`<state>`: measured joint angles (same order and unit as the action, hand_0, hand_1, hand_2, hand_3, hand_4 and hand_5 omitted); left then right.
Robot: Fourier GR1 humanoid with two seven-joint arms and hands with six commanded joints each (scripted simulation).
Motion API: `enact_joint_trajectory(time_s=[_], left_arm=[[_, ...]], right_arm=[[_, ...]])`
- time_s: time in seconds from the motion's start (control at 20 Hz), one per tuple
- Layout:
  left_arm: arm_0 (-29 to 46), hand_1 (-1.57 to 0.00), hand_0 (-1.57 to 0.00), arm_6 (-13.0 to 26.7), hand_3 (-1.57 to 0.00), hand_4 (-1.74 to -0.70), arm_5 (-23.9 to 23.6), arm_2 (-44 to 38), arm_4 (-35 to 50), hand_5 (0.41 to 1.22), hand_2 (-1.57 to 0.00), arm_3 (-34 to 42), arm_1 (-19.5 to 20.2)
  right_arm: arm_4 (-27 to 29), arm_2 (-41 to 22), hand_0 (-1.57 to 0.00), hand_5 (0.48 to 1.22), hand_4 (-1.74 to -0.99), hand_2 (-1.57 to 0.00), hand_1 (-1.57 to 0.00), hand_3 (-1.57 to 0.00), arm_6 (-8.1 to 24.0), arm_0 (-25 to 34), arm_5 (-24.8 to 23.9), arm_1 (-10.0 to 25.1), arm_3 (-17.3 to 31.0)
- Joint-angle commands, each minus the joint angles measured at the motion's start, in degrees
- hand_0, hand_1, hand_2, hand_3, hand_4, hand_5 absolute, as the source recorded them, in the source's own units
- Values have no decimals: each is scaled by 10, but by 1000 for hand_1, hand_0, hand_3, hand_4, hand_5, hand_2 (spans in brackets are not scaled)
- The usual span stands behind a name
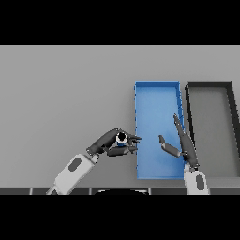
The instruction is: Pick up the blue pipe and place it into the blue bin.
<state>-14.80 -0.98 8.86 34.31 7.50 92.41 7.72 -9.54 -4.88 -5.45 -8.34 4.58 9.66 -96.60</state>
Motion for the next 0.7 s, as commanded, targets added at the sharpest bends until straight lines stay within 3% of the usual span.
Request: enact_joint_trajectory(time_s=[0.0,0.25,0.4,0.55,0.65], left_arm=[[1,-1567,-1566,8,-1440,-1728,-2,-2,0,1219,-1567,1,2],[2,-1570,-1569,7,-1443,-1730,-3,2,-7,1220,-1570,-3,0],[1,-1570,-1570,5,-1440,-1730,0,2,-9,1220,-1570,-6,0],[2,-1571,-1571,8,-1441,-1731,-1,-2,-6,1221,-1571,-3,1],[-5,-1571,-1571,11,-1442,-1731,1,-1,-10,1221,-1571,-13,-5]], right_arm=[[-7,-4,1,688,-1271,1,1,1,-8,-21,-14,-13,-12],[-70,-39,1,688,-1250,1,1,1,-39,-170,-109,-92,-96],[-77,-40,1,684,-1213,1,1,1,-13,-177,-123,-103,-119],[18,-45,1,620,-1231,1,1,1,-54,-189,-47,-86,-170],[70,-44,1,554,-1254,1,1,1,-18,-180,-8,-61,-215]])
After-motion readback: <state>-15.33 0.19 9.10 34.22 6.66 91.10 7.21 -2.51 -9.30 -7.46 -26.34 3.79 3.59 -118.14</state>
